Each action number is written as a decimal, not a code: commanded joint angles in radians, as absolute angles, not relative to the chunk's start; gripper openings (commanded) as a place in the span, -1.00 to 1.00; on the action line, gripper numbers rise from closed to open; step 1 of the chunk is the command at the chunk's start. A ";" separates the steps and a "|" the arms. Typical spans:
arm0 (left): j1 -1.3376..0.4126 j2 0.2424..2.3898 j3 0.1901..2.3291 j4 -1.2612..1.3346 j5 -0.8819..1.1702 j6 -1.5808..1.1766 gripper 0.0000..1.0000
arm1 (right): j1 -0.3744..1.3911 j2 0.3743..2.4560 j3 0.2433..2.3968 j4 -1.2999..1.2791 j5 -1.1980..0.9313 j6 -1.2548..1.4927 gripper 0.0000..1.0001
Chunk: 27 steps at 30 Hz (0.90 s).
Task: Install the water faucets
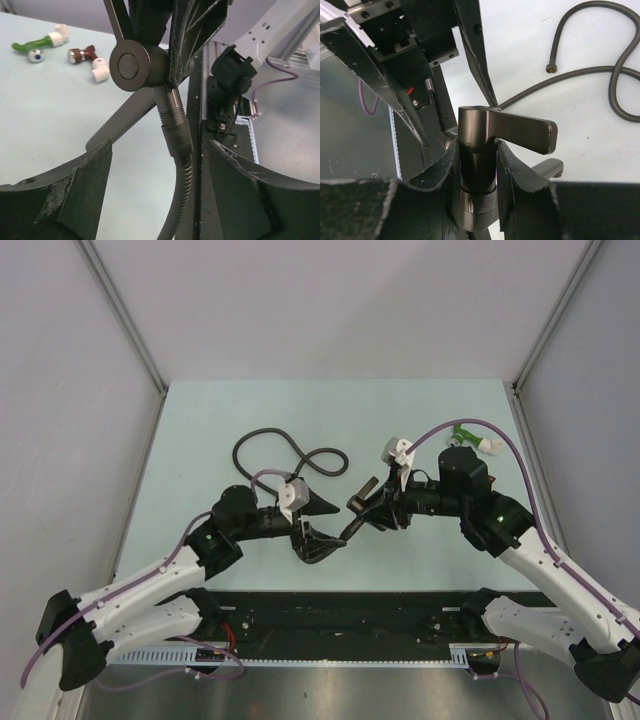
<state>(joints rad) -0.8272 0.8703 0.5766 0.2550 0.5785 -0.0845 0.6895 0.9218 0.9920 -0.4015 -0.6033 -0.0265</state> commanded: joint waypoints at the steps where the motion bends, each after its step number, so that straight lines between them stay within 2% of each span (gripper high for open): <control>1: -0.804 0.945 0.603 0.425 0.808 -0.224 0.57 | 0.684 0.919 1.062 -0.351 -0.666 -0.074 -1.00; 3: -0.805 0.985 0.597 0.519 0.865 -0.268 0.56 | 0.684 0.920 1.062 -0.351 -0.657 -0.077 -1.00; 7: -0.805 1.052 0.614 0.538 0.874 -0.307 0.47 | 0.684 0.916 1.062 -0.353 -0.655 -0.080 -1.00; 13: -0.804 1.094 0.609 0.603 0.899 -0.357 0.26 | 0.684 0.911 1.062 -0.360 -0.658 -0.083 -1.00; 16: -0.804 1.104 0.612 0.607 0.897 -0.368 0.00 | 0.686 0.908 1.062 -0.359 -0.661 -0.083 -1.00; 19: -0.805 1.104 0.615 0.618 0.894 -0.376 -0.50 | 0.686 0.904 1.062 -0.362 -0.663 -0.081 -1.00; 20: -0.807 1.101 0.617 0.612 0.876 -0.376 -0.82 | 0.690 0.905 1.062 -0.364 -0.663 -0.081 -1.00; 21: -0.807 1.098 0.617 0.606 0.862 -0.373 -0.93 | 0.690 0.902 1.062 -0.364 -0.658 -0.077 -1.00; 22: -0.808 1.092 0.618 0.594 0.847 -0.356 -0.99 | 0.692 0.900 1.062 -0.364 -0.655 -0.075 -1.00; 27: -0.857 1.055 0.627 0.467 0.633 -0.279 -1.00 | 0.716 0.890 1.062 -0.353 -0.552 -0.022 -1.00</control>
<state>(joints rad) -0.8162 1.1030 0.5781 0.5220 0.7864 -0.3462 0.6971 0.9226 0.9993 -0.4351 -0.6231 -0.0700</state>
